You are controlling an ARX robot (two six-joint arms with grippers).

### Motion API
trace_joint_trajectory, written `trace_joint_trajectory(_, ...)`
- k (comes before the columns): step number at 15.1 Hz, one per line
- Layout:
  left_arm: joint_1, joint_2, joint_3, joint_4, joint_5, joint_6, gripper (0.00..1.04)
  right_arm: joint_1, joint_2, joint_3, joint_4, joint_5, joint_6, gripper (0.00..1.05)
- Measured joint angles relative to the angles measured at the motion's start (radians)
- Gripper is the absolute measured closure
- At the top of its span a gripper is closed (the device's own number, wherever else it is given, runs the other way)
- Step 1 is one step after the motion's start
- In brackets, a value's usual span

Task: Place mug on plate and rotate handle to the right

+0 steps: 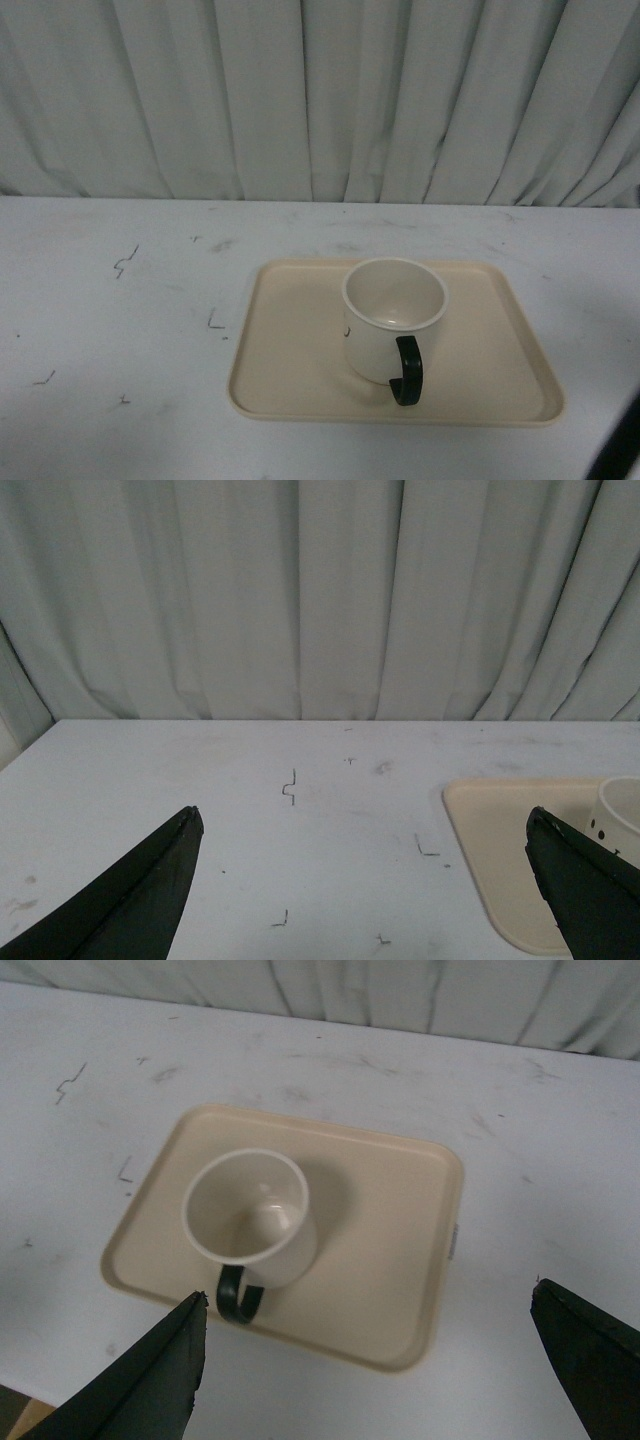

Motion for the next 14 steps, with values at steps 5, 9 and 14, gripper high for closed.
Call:
trace_joint_trajectory(5, 0.0, 0.0, 0.0, 0.0, 0.0, 0.0, 0.07, 0.092, 0.473, 0.333, -0.157, -0.037, 0.045, 0.06)
trace_joint_trajectory(9, 0.0, 0.0, 0.0, 0.0, 0.0, 0.0, 0.07, 0.12, 0.687, 0.531, -0.249, -0.035, 0.143, 0.06)
trace_joint_trajectory(14, 0.0, 0.0, 0.0, 0.0, 0.0, 0.0, 0.07, 0.158, 0.863, 0.674, -0.355, -0.06, 0.303, 0.06)
